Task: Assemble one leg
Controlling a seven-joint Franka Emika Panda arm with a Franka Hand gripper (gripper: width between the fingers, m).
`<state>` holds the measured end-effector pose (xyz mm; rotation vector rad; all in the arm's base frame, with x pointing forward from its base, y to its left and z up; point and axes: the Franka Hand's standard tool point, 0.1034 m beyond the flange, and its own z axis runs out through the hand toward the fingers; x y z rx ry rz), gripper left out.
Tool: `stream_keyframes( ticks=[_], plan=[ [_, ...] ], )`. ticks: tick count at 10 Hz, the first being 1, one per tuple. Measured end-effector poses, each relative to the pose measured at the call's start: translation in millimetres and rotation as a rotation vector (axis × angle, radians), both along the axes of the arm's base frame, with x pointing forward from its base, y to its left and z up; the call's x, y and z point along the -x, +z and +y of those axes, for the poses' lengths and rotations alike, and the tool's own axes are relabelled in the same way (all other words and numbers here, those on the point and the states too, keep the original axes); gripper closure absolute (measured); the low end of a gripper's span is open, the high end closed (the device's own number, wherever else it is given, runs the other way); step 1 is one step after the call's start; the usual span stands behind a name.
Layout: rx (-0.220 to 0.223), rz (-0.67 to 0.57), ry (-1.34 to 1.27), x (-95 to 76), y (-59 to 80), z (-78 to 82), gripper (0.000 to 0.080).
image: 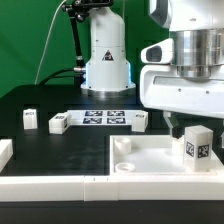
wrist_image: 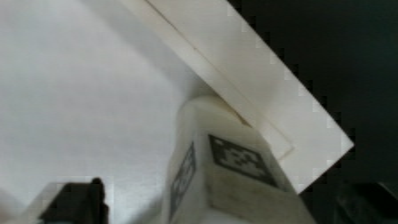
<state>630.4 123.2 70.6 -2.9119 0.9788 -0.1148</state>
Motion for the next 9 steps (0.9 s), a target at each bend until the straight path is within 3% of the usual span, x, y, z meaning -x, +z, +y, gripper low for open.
stream_keyframes(
  ticks=[9],
  plan=[
    [0.089,-0.024,0.753,-0.4,0.1,-2.0,0.015]
  ],
)
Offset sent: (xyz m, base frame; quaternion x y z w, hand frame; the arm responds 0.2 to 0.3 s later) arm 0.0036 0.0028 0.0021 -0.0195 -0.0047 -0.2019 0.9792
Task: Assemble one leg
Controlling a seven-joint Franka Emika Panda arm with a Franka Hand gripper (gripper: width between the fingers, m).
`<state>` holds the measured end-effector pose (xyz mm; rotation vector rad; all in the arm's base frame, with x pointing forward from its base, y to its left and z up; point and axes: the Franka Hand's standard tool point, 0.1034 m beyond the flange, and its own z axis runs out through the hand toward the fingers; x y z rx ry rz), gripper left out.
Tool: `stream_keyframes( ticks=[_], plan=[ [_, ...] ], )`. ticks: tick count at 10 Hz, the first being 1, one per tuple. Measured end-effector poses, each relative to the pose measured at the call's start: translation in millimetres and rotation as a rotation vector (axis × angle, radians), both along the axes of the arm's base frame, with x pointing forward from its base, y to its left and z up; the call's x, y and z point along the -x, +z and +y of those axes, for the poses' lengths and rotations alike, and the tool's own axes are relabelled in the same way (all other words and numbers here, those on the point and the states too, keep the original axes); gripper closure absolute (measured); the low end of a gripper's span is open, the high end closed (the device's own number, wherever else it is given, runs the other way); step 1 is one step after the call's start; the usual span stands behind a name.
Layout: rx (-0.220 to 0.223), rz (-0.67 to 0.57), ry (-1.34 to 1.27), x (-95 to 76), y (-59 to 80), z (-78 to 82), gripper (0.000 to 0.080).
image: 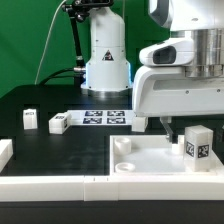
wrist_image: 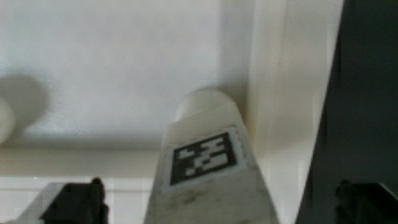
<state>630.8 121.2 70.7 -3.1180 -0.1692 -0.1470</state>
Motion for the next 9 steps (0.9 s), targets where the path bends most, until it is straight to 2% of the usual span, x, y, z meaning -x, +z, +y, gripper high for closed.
stream_keyframes(
  ticks=[1,2,3,4,5,6,9],
  plan=[
    [0.015,-0.003,0.1,-0.5,0.0,-2.2,0.015],
    [0.023,-0.004,0.141,-0.5,-0.2,-3.2,0.0259],
    [0.023,-0.004,0.141,-0.5,-0.2,-3.2,0.0259],
    [0.022,-0.004,0.139,-0.5,-0.2,-3.2,0.0396],
    [0.022,-0.004,0.139,-0.4,-0.3,-3.2,0.0396],
    [0.02,-0.004,0.121,-0.3,-0.4,-3.2,0.0509],
    [0.0,-0.012,-0.046,-0.1,-1.1,-2.6,0.0509]
  ],
)
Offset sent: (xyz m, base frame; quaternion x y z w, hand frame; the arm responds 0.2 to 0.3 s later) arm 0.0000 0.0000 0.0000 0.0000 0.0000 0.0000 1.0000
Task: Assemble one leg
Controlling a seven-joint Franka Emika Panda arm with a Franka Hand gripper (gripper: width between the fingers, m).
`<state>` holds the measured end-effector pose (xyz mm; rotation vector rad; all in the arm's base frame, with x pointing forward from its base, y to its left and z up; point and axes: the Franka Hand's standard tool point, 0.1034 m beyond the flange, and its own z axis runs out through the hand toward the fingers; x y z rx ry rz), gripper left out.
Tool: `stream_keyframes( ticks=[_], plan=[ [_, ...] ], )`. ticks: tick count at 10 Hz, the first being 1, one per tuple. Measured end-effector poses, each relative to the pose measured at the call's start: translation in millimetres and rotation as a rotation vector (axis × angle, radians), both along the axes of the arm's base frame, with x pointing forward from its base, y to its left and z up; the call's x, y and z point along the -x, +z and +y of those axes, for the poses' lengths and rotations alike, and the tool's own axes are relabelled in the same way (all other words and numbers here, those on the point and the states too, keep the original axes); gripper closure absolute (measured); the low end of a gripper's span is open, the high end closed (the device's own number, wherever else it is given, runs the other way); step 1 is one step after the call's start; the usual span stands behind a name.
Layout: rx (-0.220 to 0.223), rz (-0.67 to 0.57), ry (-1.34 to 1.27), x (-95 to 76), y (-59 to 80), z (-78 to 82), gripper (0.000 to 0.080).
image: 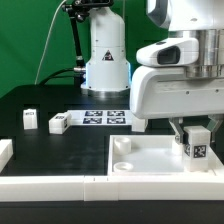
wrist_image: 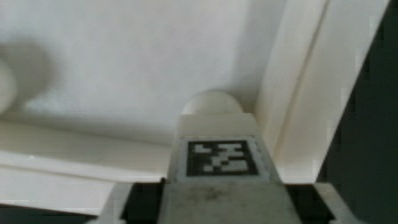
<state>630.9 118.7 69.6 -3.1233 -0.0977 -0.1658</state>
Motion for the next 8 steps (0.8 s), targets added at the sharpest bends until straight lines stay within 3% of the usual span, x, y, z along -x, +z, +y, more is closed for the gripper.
stream_keyframes(
  ticks=[4,8],
  plan=[
    [-0.07,-0.012,-0.556,1.0,-0.6,-0.4,0.0509],
    [-0.036,-0.024,-0.807,2.4,-0.4,-23.1,0.0498]
  ],
)
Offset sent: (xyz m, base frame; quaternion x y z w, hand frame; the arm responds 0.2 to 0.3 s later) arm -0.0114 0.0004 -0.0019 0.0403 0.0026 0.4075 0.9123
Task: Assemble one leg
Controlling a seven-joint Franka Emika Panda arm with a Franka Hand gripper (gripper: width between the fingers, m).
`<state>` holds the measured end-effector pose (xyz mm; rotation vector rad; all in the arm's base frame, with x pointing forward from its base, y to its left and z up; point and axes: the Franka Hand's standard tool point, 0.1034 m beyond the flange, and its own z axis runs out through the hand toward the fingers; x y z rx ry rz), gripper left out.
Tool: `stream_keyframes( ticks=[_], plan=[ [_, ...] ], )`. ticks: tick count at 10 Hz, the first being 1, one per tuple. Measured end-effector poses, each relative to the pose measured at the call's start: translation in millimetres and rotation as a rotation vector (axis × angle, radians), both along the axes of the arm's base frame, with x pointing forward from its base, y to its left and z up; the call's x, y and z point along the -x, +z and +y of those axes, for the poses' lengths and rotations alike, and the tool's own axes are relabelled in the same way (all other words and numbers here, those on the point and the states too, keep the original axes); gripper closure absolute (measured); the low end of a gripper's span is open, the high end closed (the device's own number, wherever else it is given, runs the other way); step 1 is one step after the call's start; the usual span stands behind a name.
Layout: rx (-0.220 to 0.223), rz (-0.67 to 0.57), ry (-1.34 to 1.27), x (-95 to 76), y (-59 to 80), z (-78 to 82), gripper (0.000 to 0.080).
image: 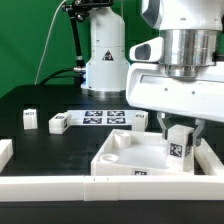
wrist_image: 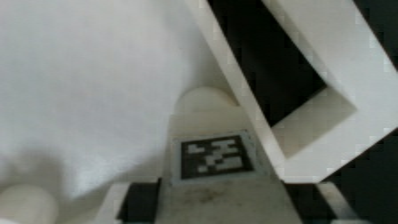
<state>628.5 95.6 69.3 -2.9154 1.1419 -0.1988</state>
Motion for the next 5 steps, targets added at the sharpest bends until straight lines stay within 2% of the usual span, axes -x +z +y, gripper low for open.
stream_keyframes(
  ticks=[2,3,4,5],
  plan=[
    [0.007,0.001,-0.021,0.3,0.0,-4.4,0.0498],
    [0.006,0.001,-0.022,0.3,-0.3,-3.9,0.0345],
    [0.004,0.001,-0.024,0.4,-0.4,-3.6,0.0345],
    [0.003,0.001,-0.025,0.4,-0.4,-3.6,0.0223]
  ],
)
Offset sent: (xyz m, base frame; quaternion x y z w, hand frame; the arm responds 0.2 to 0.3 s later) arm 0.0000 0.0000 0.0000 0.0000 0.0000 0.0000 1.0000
